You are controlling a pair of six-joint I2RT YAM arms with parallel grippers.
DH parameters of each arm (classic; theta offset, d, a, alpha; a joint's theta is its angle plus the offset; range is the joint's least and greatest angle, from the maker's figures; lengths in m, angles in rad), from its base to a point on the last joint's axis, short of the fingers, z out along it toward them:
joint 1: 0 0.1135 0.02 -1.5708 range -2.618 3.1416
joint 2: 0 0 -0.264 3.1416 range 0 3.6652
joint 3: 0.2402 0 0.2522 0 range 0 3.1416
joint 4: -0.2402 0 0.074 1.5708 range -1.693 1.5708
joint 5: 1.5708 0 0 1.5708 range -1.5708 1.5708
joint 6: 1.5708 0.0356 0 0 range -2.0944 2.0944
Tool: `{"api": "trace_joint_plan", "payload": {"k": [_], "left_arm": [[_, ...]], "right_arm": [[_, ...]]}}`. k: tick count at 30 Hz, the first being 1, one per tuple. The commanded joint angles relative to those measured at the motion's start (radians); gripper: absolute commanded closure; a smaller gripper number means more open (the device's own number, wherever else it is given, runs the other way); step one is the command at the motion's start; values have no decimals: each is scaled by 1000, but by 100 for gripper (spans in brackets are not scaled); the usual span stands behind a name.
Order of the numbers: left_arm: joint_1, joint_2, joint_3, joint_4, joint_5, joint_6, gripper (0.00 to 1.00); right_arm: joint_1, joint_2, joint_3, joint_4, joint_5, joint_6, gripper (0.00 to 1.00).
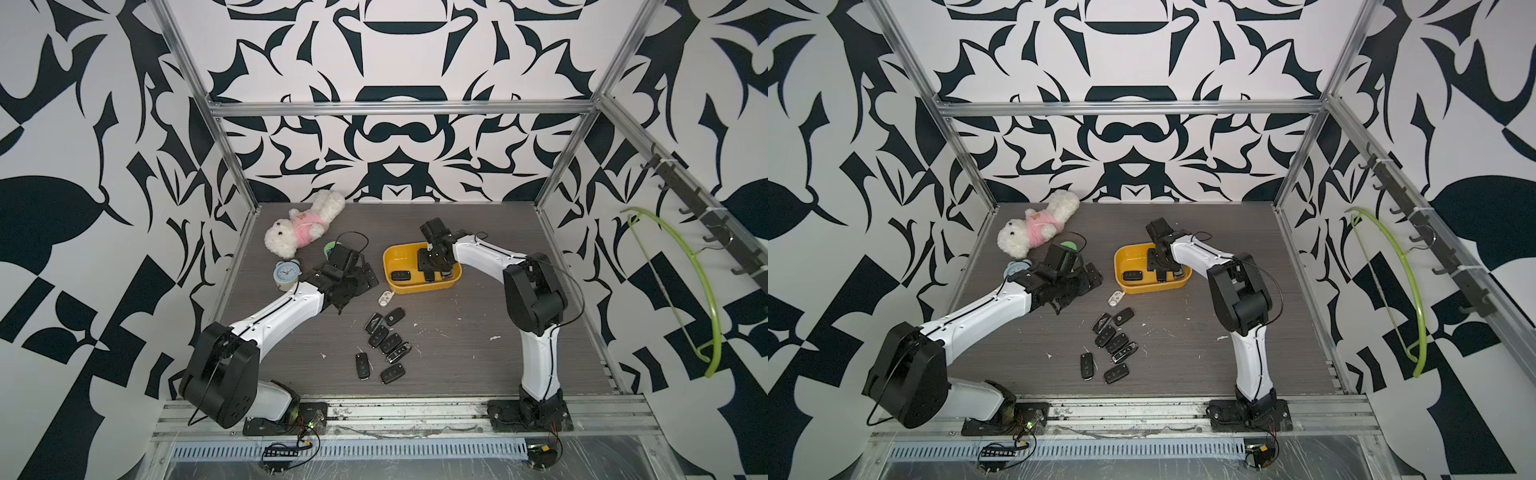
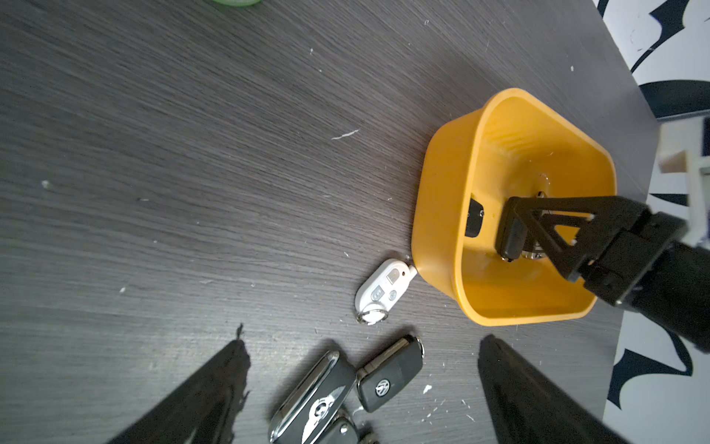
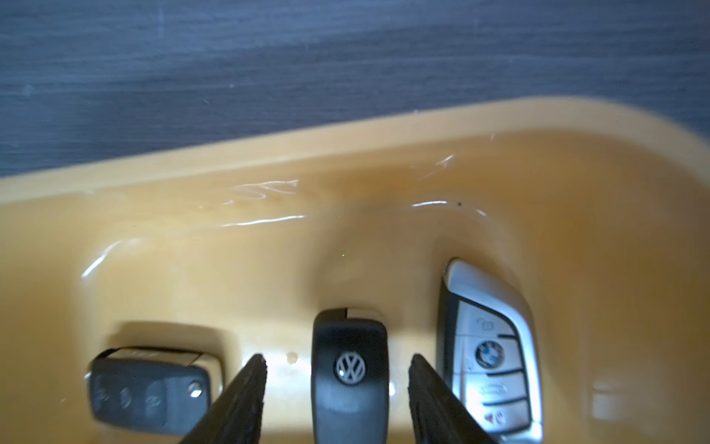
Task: Place the car key into the storage box
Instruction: Place the car key in the storage box.
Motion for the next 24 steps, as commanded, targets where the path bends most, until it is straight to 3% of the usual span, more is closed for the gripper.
{"api": "trace_joint_plan", "payload": {"k": [1, 7, 8, 9, 10, 16, 24], "left_arm": [[4, 11, 31, -74, -33, 112, 1], [3, 15, 59, -135, -62, 291, 1], [4, 20, 65, -137, -53, 321, 1], [3, 28, 70, -140, -38, 349, 1], [4, 35, 73, -143, -24, 375, 1], [3, 76, 94, -165, 61, 500, 1], [1, 140, 88, -96, 231, 590, 14]], "right_arm": [[3, -110, 61, -25, 3, -12, 39], [3, -233, -19, 14, -56, 19, 31], [4, -258, -48, 26, -74, 29, 21], [3, -282, -75, 37, -95, 42, 3], [3, -303, -102, 46, -110, 56, 0], [14, -485, -332, 123, -190, 155, 0], [17, -692, -479, 57, -175, 202, 0]]}}
